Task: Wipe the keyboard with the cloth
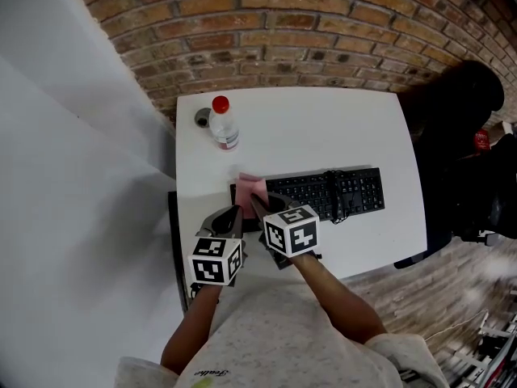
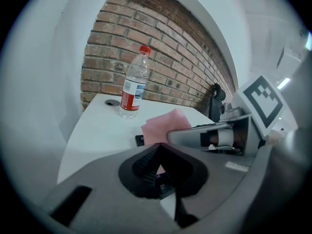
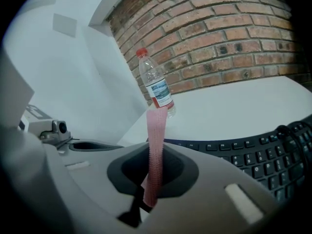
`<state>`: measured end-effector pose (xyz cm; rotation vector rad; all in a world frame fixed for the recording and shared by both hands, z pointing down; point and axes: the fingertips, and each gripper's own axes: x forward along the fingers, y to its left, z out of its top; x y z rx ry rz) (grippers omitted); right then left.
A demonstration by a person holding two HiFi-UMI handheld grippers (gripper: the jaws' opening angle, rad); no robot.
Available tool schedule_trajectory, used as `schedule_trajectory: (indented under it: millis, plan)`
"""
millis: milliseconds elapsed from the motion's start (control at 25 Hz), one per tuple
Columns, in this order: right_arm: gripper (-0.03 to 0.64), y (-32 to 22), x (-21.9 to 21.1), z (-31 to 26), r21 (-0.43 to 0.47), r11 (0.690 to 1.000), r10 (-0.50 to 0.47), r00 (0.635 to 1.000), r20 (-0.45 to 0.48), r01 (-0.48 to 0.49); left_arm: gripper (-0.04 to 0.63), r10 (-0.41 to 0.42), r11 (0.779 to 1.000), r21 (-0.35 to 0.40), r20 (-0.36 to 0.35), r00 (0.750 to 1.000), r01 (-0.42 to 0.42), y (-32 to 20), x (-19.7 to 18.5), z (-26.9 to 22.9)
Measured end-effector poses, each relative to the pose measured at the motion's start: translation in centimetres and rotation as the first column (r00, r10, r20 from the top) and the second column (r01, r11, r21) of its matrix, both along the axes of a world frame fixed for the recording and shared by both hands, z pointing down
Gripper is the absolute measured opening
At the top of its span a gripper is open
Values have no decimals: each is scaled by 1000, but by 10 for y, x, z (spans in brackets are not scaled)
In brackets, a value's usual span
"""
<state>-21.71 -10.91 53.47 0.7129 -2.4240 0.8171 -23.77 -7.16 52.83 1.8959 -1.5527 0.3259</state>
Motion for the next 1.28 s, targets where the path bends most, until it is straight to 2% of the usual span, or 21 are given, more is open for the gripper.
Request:
schedule_trajectory:
  millis: [640, 1280]
  plan:
    - [24, -29, 78, -5, 21, 999, 33, 999, -11, -33, -5, -14, 1000, -1, 29, 999, 14, -20, 59, -5]
    - [23, -57, 138, -11, 41, 995, 87, 996, -21, -86, -5, 14, 1000, -8, 32, 999, -14, -37, 105, -5]
